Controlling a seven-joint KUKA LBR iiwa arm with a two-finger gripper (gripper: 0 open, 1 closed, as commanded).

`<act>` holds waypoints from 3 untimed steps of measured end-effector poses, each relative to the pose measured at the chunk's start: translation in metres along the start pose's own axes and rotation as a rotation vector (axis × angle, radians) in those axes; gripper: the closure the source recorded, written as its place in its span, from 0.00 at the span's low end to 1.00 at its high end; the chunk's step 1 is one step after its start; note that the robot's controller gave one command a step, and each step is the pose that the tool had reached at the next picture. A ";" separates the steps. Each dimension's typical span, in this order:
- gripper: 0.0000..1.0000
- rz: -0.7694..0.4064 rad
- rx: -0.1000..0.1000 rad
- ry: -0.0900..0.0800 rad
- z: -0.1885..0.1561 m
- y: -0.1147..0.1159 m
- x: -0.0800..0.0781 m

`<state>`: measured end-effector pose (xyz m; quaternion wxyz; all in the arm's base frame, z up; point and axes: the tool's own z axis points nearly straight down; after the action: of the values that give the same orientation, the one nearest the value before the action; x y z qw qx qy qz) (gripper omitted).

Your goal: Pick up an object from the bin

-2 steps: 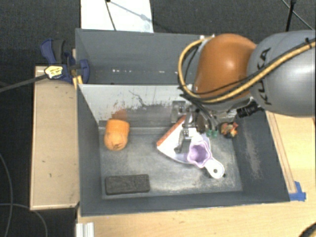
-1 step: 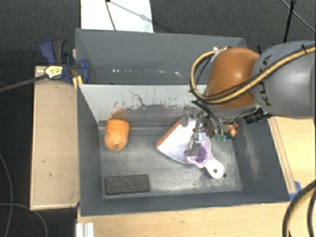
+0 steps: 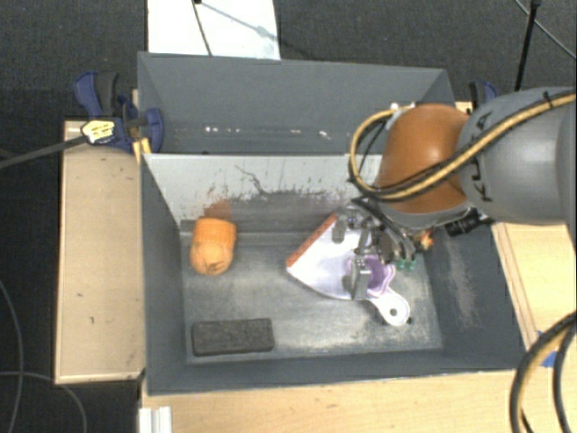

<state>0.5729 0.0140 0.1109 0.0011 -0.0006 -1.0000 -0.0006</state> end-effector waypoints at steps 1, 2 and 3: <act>0.00 0.016 0.000 -0.007 0.026 -0.001 0.008; 0.00 0.072 -0.005 0.005 0.038 -0.005 0.012; 0.00 0.021 -0.008 0.008 0.038 -0.007 0.009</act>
Offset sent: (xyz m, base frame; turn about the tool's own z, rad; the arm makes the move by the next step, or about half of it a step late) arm -0.0118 -0.0085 -0.0409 0.0730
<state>0.5639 0.0069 0.0731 0.0051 -0.0112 -0.9999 -0.0048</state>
